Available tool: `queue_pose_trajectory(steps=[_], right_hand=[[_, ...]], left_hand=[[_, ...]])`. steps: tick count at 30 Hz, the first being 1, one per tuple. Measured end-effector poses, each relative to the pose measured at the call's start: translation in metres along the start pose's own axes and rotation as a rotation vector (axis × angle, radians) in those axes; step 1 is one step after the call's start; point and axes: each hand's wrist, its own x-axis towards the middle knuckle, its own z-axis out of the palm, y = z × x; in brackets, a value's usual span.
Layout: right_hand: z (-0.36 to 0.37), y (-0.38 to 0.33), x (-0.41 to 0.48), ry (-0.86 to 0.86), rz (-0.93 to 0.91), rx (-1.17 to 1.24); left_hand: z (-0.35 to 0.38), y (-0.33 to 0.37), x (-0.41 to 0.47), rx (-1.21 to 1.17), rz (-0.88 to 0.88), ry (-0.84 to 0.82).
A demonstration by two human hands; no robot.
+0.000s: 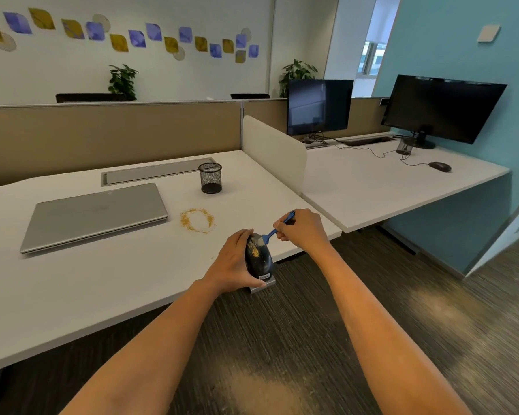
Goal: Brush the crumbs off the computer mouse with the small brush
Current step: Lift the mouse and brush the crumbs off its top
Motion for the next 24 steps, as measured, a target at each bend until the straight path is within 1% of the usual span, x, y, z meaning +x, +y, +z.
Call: queue_pose_trajectory(steps=[3,6,12,15,18,20,24], right_hand=[[-0.004,0.000,0.002,-0.013,0.015,0.017],[-0.002,0.000,0.003,0.034,0.024,0.132],[0.003,0.004,0.004,0.146,0.035,0.216],[-0.004,0.006,0.008,0.051,0.069,0.246],[-0.011,0.006,0.012,-0.054,0.114,0.211],[-0.013,0.004,0.015,-0.069,0.131,0.183],[-0.008,0.002,0.022,-0.045,0.132,0.163]], left_hand=[[-0.001,-0.001,0.002,-0.001,-0.018,-0.004],[0.001,0.003,0.002,-0.024,0.002,-0.018],[0.005,0.009,0.002,-0.076,0.021,-0.012],[0.001,0.009,0.003,-0.095,0.002,-0.009],[-0.003,0.010,0.004,-0.106,0.000,-0.013],[-0.003,0.011,0.004,-0.108,0.001,-0.021],[0.002,0.013,0.002,-0.112,0.016,-0.036]])
